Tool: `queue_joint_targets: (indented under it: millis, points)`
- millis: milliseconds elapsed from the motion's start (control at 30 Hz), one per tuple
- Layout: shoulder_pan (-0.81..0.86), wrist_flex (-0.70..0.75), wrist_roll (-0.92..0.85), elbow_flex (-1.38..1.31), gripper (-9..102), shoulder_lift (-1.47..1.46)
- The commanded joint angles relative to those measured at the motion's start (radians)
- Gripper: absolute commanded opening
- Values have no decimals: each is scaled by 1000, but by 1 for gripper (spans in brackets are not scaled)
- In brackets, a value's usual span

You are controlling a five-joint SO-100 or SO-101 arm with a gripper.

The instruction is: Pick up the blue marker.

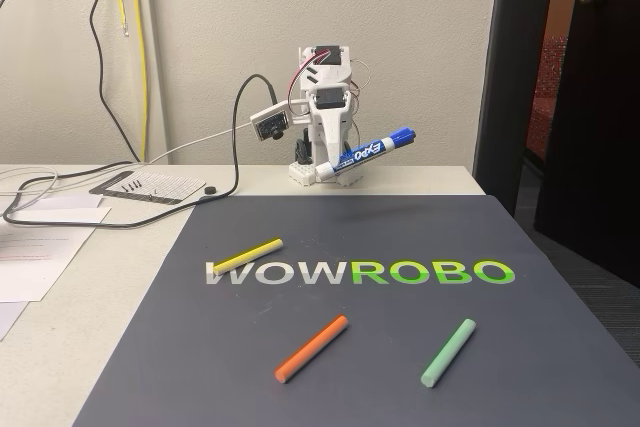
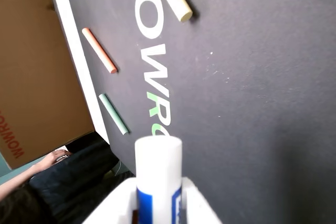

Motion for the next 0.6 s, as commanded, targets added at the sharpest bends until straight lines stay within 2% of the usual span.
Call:
queue_joint_targets:
  millis: [0,567]
  points:
    - [8,-3,-11,-11,0,57]
    - [8,-12,-14,-5,0,57]
